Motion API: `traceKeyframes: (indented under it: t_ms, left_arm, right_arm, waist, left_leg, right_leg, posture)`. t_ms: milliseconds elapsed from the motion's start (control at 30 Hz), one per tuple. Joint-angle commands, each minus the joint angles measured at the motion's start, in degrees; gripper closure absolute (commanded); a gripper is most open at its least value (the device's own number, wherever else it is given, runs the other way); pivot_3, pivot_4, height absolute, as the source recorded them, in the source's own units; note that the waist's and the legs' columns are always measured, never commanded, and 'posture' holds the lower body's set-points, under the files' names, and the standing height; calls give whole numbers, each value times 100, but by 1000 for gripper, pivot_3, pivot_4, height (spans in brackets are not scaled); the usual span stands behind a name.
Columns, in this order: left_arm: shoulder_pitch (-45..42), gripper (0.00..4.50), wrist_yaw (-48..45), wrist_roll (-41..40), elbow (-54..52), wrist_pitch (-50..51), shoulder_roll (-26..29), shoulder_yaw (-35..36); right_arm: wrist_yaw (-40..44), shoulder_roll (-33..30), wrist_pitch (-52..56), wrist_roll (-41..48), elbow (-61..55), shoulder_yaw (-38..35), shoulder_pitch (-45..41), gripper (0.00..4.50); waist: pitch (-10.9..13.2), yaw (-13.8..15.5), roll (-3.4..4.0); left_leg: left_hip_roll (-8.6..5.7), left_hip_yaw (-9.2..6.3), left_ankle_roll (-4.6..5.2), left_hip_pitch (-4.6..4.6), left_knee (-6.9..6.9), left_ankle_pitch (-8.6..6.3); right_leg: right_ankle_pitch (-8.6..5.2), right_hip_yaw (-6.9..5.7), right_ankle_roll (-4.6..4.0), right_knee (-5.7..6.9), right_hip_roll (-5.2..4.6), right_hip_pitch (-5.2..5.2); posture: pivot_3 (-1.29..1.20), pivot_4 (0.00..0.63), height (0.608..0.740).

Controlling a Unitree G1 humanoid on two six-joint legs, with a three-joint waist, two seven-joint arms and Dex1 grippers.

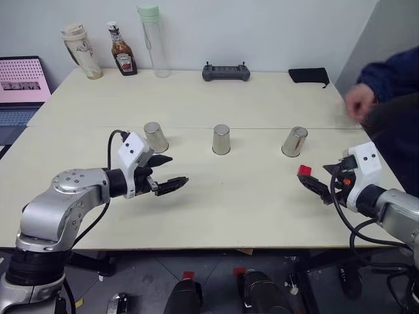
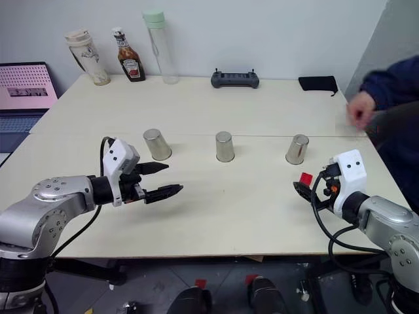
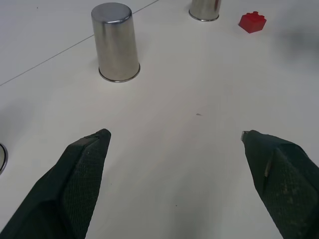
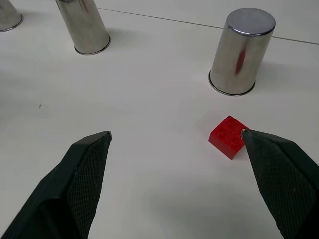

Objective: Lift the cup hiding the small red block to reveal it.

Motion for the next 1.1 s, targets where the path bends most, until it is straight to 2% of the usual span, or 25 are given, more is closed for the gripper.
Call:
traceKeyframes:
  t_ms: [33,1100]
  left_arm:
    - [-100,0,-33,-13,-107,-78,66,55]
    - [-194,0,-78,48,-27,-124,104,32]
  right_arm:
    - [29,-62,-107,52,-93,-104,-71,58]
    - [-82,68,-98,63,-48,-23,-215,58]
  waist:
    - [0,0,0]
    - [0,1,0]
  left_leg:
    - [0,0,0,0,0,0]
    - [0,-1,0,0,1,0]
  right_leg:
    - [0,0,0,0,0,0]
    - [1,0,1,2,0,1]
  posture:
    - [0,150,740]
    - [0,150,740]
